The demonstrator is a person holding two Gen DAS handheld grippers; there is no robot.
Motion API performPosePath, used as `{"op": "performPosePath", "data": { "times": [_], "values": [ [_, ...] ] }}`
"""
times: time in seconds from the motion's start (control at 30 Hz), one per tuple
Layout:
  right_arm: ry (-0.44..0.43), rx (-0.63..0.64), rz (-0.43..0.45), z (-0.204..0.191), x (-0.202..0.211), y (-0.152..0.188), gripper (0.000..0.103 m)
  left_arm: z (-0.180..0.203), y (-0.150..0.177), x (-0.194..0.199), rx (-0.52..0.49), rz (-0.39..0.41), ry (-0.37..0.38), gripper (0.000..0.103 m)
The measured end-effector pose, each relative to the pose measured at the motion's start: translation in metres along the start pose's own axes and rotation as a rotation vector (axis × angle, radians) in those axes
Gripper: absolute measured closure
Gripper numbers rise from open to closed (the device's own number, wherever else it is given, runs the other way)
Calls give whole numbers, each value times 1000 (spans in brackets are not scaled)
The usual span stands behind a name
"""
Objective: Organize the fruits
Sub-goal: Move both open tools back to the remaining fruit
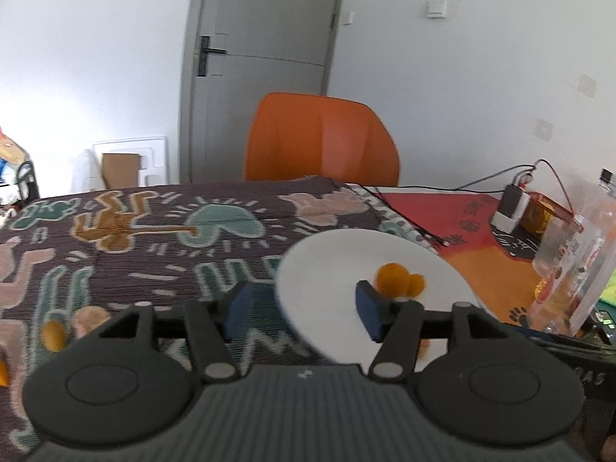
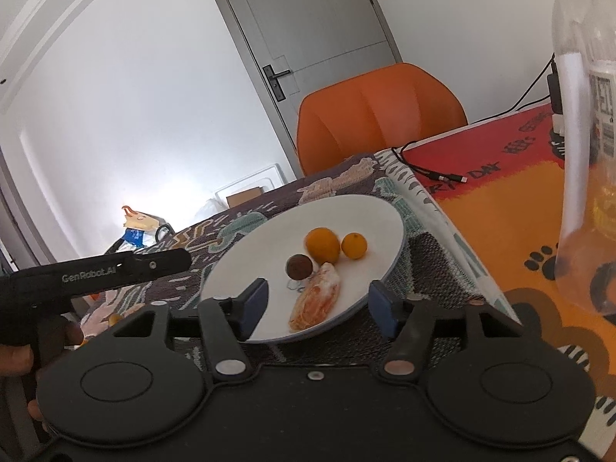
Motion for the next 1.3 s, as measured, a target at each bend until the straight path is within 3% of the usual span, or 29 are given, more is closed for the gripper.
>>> {"op": "performPosePath", "data": {
  "times": [0.1, 0.6, 1.3],
  "values": [
    [-11, 2, -2, -5, 0, 2, 37, -13, 1, 9, 15, 10, -31, 30],
    [-58, 32, 11, -40, -1, 11, 6, -80, 18, 60, 108, 27, -145, 18],
    [-113, 79, -10, -89, -6, 28, 0, -144, 34, 116, 192, 71, -267, 13]
  ]
}}
Point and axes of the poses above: each gripper's, at about its wrist camera, not at the fingertips, and x roughly against the way its jaws point, z to its right, y to its underside, the point moved 5 cm from there along -x, roughly the way its jaws point, and after that the axes turned 2 degrees about y, right-handed, at the moved point
